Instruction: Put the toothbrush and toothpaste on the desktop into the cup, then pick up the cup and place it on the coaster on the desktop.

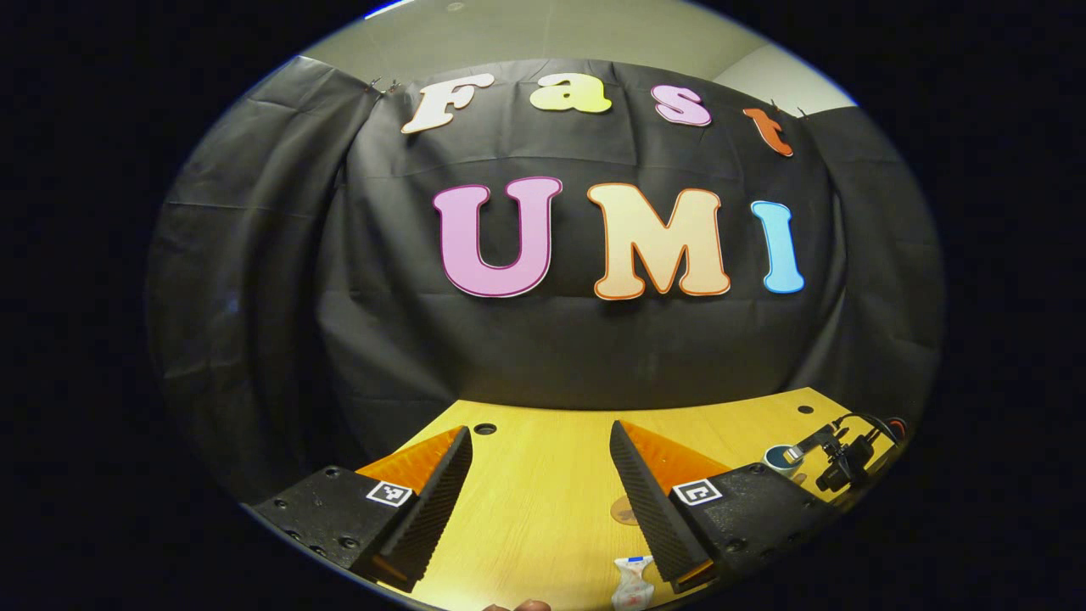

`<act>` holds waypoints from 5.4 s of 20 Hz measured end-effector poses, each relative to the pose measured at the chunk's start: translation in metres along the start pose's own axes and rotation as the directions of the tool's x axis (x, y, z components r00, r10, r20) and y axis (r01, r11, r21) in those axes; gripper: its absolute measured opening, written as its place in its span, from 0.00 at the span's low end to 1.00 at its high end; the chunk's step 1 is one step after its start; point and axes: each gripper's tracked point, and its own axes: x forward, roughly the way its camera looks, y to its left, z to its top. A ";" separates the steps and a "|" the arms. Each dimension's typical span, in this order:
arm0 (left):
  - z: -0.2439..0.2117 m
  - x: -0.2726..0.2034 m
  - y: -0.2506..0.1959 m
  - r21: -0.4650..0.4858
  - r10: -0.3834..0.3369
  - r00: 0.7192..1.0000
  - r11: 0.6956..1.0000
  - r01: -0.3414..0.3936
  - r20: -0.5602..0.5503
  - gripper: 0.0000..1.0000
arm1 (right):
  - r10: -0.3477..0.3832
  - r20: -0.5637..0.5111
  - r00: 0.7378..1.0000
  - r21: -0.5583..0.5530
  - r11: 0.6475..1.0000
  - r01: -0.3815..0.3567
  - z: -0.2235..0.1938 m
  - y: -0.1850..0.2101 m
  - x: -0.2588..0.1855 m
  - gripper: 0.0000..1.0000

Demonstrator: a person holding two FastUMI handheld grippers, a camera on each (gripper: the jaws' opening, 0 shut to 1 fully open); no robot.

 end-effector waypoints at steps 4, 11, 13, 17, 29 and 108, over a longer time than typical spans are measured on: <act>-0.012 0.006 -0.016 -0.008 -0.049 0.998 0.999 0.049 -0.034 0.95 | 0.029 -0.015 0.999 0.014 0.999 -0.029 -0.004 -0.001 0.001 0.09; -0.077 0.006 -0.057 -0.045 -0.182 0.958 0.983 0.176 -0.222 0.95 | 0.036 0.017 0.999 0.003 0.999 -0.036 0.001 -0.002 0.000 0.04; -0.097 0.003 -0.067 -0.044 -0.213 0.935 0.977 0.210 -0.284 0.95 | 0.037 0.025 0.999 0.008 0.999 -0.037 0.001 -0.002 0.000 0.04; -0.138 -0.007 -0.086 -0.049 -0.267 0.875 0.961 0.271 -0.404 0.96 | 0.041 0.045 0.998 0.001 0.999 -0.041 0.004 -0.001 0.000 0.04; -0.233 -0.023 -0.103 0.036 -0.234 0.717 0.940 0.339 -0.656 0.95 | 0.069 0.081 0.994 0.006 0.998 -0.070 0.007 0.001 0.000 0.04; -0.112 -0.027 -0.122 -0.192 -0.332 0.856 0.942 0.276 -0.396 0.00 | 0.165 0.742 0.650 0.038 0.957 -0.286 0.172 -0.018 -0.154 0.04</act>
